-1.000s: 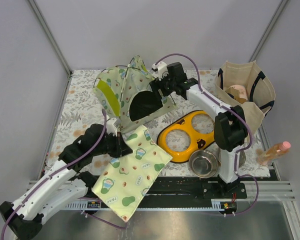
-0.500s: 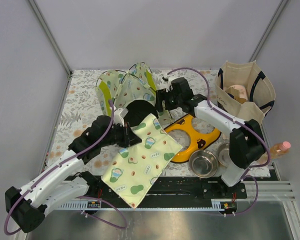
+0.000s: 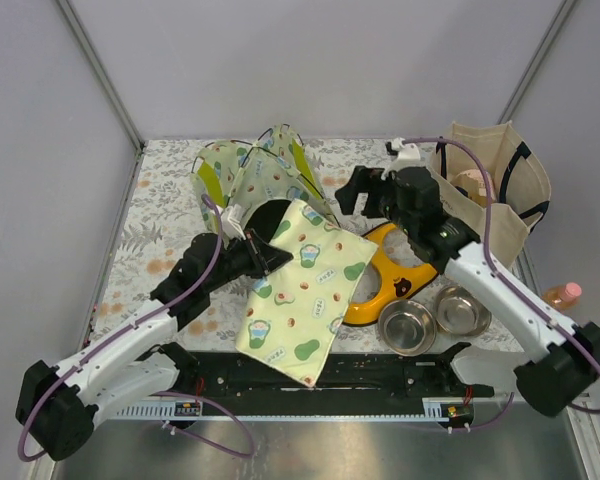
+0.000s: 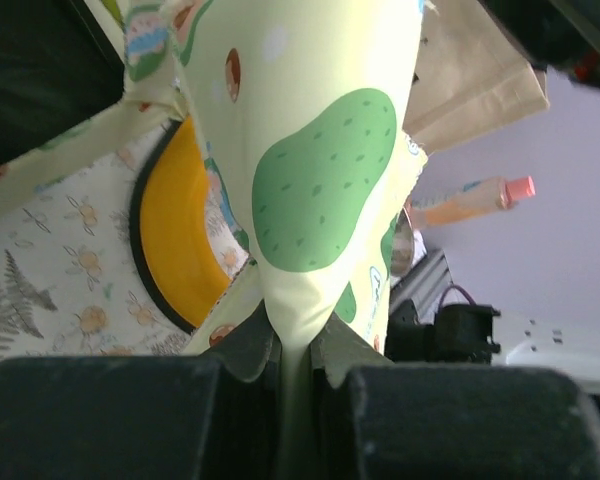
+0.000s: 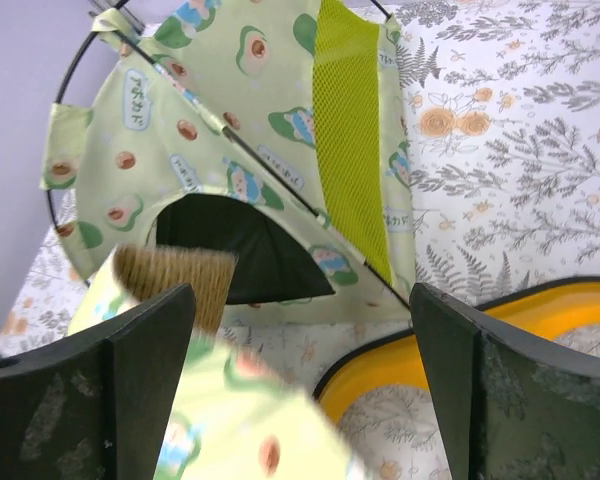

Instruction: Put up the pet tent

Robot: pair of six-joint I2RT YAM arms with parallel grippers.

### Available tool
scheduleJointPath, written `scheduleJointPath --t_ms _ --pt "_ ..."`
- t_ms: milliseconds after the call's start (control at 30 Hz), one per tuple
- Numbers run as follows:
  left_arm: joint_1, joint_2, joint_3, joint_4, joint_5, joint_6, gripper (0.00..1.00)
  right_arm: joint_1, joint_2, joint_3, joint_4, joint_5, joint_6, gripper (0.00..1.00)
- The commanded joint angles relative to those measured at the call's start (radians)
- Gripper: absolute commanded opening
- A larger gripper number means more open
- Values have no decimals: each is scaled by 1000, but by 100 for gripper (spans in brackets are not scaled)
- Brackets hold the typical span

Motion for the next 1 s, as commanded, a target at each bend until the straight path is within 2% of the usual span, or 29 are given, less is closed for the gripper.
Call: scheduleJointPath --t_ms 0,100,233,500,600,800,967 --pt "41 43 -42 275 -76 -20 0 3 -152 -147 93 -43 89 95" --pt "91 91 -90 391 -49 -47 0 15 -217 -243 139 -147 116 91" --pt "134 149 -157 557 -38 -106 0 61 -235 -316 170 -175 133 88" --pt "187 160 -277 700 -95 -147 0 138 -117 -376 269 -161 147 83" --pt "207 120 -312 700 -121 -147 0 150 -56 -386 311 -140 155 81" --pt "217 4 -363 576 -224 -127 0 170 47 -374 384 -118 170 77" --pt "223 -56 -380 464 -293 -127 0 189 130 -334 433 -126 182 64"
